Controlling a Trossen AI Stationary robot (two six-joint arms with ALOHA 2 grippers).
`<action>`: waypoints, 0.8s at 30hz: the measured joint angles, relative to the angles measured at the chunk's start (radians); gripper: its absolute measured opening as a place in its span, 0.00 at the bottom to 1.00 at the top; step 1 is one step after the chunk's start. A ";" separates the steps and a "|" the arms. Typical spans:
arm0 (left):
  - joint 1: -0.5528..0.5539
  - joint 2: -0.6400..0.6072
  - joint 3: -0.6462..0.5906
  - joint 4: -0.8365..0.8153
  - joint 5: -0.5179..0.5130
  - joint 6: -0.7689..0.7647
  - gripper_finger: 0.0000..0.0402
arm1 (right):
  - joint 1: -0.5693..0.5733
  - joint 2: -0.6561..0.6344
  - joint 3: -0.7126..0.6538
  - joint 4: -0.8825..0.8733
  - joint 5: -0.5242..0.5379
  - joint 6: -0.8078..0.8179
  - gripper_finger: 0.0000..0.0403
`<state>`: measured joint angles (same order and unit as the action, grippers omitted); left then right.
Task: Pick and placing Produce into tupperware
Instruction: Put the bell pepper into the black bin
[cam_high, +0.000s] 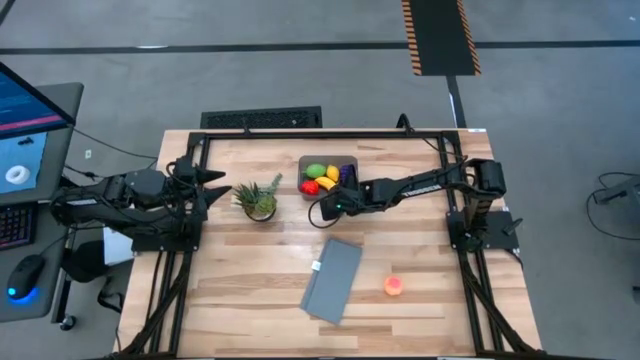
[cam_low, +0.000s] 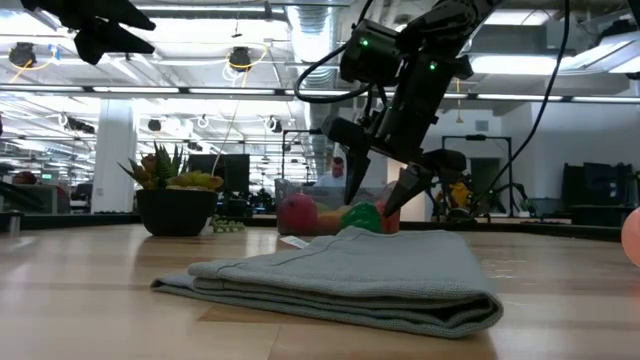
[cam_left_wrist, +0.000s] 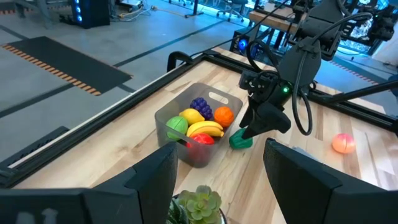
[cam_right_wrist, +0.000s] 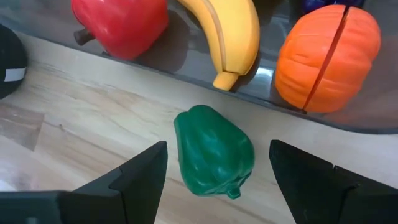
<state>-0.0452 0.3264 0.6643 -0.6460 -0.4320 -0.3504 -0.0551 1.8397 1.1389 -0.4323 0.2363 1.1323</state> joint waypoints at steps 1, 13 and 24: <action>0.000 0.000 0.000 0.000 0.000 0.000 0.57 | 0.000 0.000 0.000 0.000 0.000 0.000 0.76; 0.000 0.000 0.000 0.000 -0.001 -0.001 0.57 | -0.023 0.000 0.000 0.023 -0.017 -0.006 0.76; 0.000 0.000 0.000 -0.002 -0.002 -0.001 0.57 | -0.024 0.034 -0.001 0.025 -0.048 -0.004 0.76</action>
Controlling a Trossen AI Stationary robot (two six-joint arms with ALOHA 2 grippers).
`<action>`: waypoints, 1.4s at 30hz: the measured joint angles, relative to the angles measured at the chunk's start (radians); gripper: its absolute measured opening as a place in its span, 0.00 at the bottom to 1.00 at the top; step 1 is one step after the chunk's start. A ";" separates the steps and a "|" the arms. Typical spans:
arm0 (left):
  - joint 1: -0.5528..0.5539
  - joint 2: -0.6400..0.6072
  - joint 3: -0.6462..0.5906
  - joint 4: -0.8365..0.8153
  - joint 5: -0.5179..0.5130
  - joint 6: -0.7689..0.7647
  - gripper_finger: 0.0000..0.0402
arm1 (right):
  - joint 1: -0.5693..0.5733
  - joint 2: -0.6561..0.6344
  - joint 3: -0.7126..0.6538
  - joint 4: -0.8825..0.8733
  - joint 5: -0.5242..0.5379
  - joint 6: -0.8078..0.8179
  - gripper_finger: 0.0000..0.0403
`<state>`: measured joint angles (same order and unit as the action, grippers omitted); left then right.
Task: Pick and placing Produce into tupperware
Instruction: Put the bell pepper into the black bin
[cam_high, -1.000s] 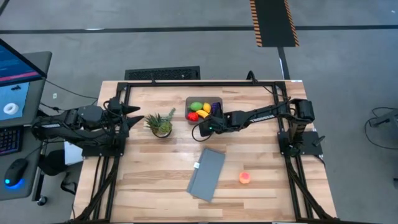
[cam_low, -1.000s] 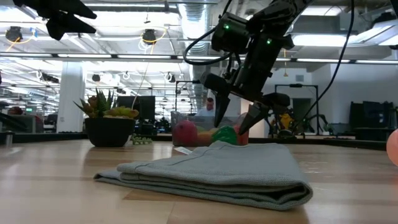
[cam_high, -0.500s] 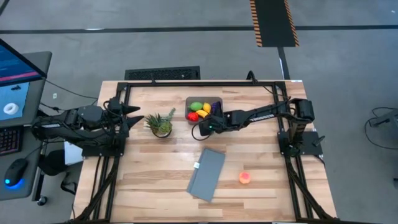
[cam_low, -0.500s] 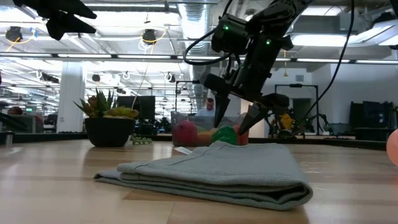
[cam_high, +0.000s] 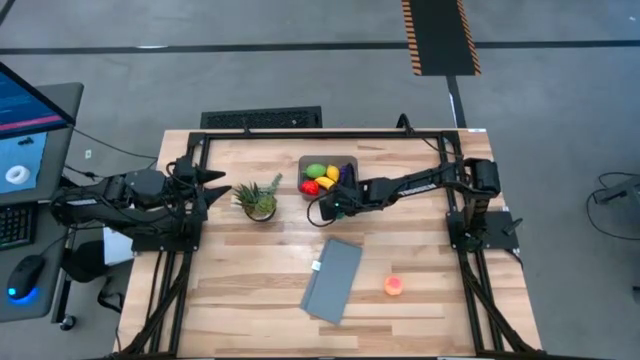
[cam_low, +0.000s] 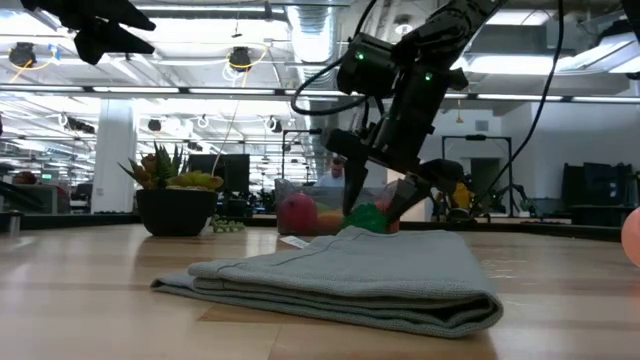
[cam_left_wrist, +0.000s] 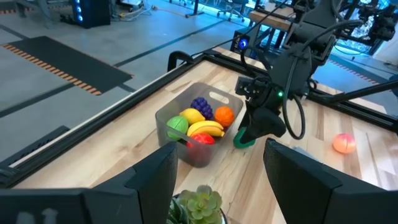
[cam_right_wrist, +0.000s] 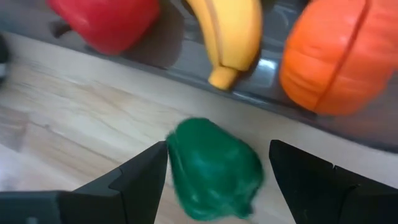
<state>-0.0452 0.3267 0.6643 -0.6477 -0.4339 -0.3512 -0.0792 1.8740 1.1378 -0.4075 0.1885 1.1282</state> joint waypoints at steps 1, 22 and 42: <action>0.000 0.000 0.000 -0.001 0.000 0.000 0.57 | 0.000 0.000 0.001 0.005 -0.001 0.001 0.76; 0.000 0.000 0.000 -0.015 0.001 -0.003 0.57 | 0.052 0.000 0.002 -0.010 -0.036 -0.082 0.76; 0.000 0.000 0.000 -0.015 0.001 -0.003 0.57 | 0.038 -0.002 0.002 -0.064 -0.073 -0.107 0.76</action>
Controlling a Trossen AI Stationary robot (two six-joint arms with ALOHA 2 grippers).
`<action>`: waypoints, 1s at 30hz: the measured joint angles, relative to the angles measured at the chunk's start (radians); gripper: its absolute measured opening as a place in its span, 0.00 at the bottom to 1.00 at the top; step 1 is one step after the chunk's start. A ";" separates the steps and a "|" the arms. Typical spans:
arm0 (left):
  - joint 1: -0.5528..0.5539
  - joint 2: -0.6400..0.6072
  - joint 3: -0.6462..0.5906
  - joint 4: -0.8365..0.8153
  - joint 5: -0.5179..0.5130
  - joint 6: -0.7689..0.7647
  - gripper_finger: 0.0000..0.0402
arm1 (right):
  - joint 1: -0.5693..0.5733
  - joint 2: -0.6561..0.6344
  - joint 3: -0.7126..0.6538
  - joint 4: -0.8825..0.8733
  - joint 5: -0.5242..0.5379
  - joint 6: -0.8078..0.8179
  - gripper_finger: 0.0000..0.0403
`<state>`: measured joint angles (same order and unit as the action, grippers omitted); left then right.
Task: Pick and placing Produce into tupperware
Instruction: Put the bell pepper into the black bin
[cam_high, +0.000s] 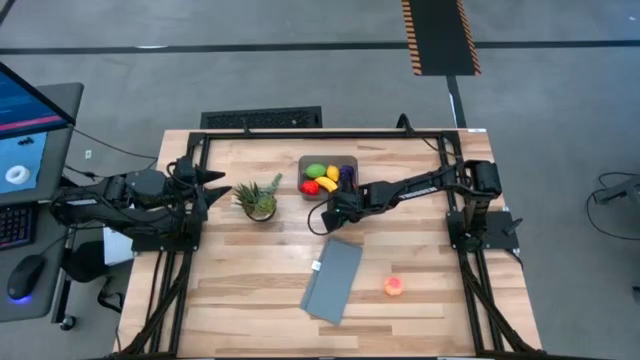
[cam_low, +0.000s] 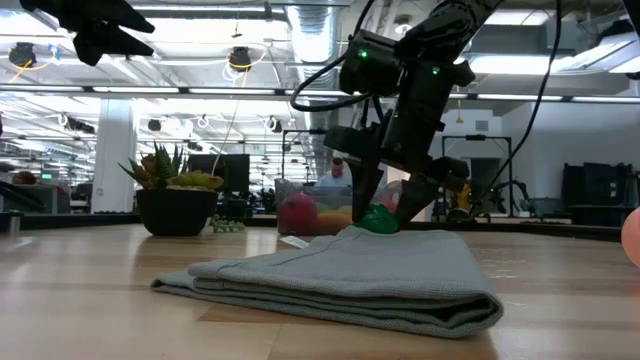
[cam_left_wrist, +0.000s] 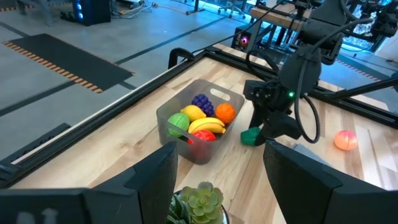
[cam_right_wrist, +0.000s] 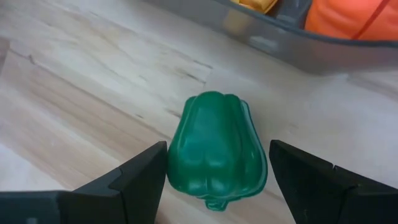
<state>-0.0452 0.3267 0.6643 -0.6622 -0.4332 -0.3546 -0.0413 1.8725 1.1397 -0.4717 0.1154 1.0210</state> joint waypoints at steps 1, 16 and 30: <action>0.000 0.000 0.000 0.000 0.000 0.000 0.57 | -0.001 0.000 0.000 0.000 0.000 0.000 0.76; 0.000 0.000 0.000 0.000 -0.019 0.002 0.57 | -0.007 0.000 0.000 -0.015 -0.006 0.000 0.70; 0.000 0.000 0.000 0.000 -0.019 0.002 0.57 | -0.006 0.000 0.000 -0.014 0.010 0.018 0.64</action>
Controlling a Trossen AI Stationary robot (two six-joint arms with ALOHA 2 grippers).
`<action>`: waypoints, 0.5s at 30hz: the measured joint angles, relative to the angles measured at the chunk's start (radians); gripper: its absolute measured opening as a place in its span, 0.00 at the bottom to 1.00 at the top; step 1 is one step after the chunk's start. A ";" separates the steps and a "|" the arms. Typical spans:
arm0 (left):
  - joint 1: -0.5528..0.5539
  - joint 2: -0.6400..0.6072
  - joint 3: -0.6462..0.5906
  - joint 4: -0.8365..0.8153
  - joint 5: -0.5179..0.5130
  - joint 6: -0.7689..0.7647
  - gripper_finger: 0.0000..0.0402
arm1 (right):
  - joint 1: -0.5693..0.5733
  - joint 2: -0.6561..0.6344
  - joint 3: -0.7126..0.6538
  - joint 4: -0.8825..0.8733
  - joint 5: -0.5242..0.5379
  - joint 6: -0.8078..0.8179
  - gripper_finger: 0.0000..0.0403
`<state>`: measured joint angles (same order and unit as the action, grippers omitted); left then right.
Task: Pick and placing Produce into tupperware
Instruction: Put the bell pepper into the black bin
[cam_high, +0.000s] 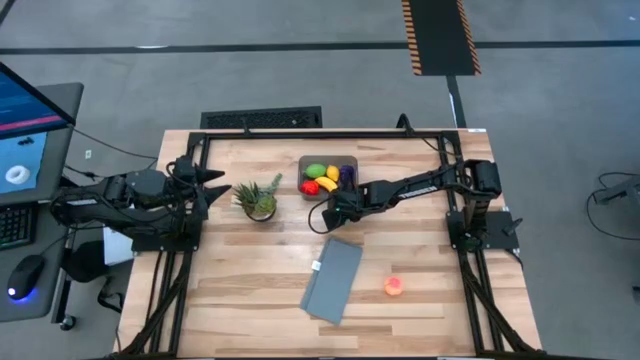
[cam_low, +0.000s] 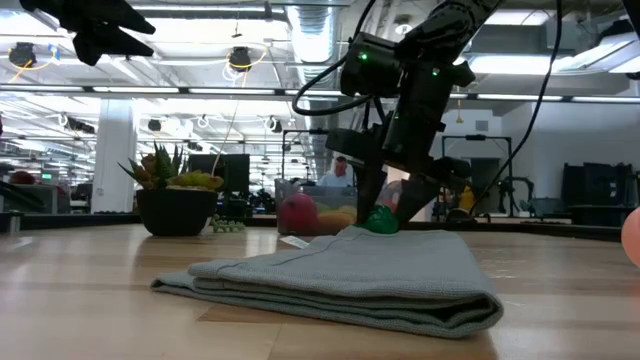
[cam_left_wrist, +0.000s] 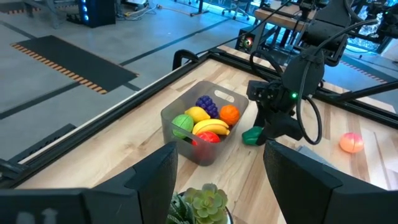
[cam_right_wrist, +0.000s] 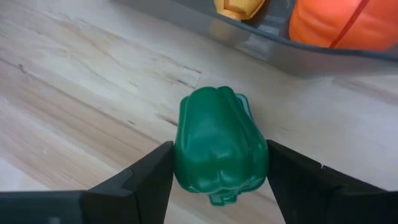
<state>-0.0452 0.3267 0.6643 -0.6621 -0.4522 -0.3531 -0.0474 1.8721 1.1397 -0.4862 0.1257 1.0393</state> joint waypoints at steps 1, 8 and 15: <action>0.000 0.000 0.000 0.000 0.000 0.000 0.57 | 0.001 0.000 0.000 0.000 0.001 0.000 0.63; 0.000 0.000 0.000 0.000 0.000 0.000 0.57 | 0.008 0.000 0.000 0.000 0.003 0.008 0.60; 0.000 0.000 0.000 0.000 0.000 -0.001 0.57 | 0.014 0.000 0.000 0.000 0.003 0.017 0.62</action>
<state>-0.0452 0.3267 0.6643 -0.6621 -0.4522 -0.3536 -0.0330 1.8717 1.1397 -0.4858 0.1284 1.0560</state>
